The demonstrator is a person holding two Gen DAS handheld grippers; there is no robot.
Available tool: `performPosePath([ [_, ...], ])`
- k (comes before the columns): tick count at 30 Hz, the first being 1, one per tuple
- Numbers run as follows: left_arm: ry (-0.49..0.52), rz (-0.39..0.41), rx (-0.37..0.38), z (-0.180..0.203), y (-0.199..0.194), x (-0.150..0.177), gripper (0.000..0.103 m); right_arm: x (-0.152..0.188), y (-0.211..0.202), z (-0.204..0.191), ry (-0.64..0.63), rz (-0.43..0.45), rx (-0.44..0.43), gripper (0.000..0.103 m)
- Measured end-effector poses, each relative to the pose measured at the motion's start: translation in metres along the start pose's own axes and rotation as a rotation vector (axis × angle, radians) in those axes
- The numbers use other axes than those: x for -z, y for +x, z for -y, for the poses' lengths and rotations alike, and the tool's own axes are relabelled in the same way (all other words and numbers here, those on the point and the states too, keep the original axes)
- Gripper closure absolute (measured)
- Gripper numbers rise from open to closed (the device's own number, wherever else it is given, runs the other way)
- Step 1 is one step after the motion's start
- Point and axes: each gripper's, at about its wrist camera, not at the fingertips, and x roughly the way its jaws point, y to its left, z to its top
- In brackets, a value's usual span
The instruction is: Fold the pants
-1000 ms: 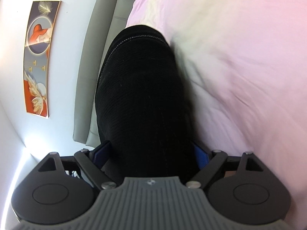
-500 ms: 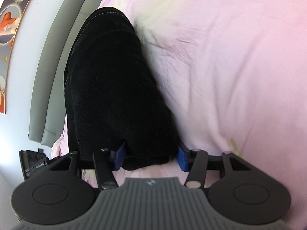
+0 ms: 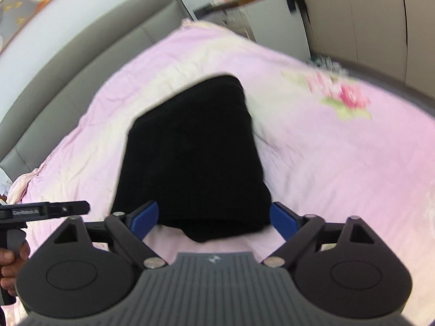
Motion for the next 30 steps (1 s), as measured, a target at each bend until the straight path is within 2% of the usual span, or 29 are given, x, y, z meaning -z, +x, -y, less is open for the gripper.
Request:
performPosePath([
  [3,-0.016,0.054,-0.022,0.014,-0.016,0.008,0.008,-0.006,-0.022,-0.039,-0.047,0.077,0.007,0.007],
  [7,-0.014,0.072,-0.085,0.028,-0.036,0.016,0.000,0.002,-0.046,-0.074,-0.095,0.128,0.033,0.005],
  [11,0.011,0.071,-0.128,0.040,-0.052,0.019,0.000,0.012,-0.051,-0.107,-0.151,0.081,0.266,0.005],
  [13,0.031,0.078,-0.149,0.046,-0.055,0.022,0.000,0.019,-0.056,-0.115,-0.160,0.100,0.306,0.005],
  [19,0.045,0.069,-0.190,0.054,-0.063,0.028,0.000,0.036,-0.068,-0.127,-0.145,0.085,0.370,0.005],
  [30,0.066,0.087,-0.209,0.064,-0.071,0.037,0.000,0.048,-0.077,-0.134,-0.152,0.090,0.354,0.005],
])
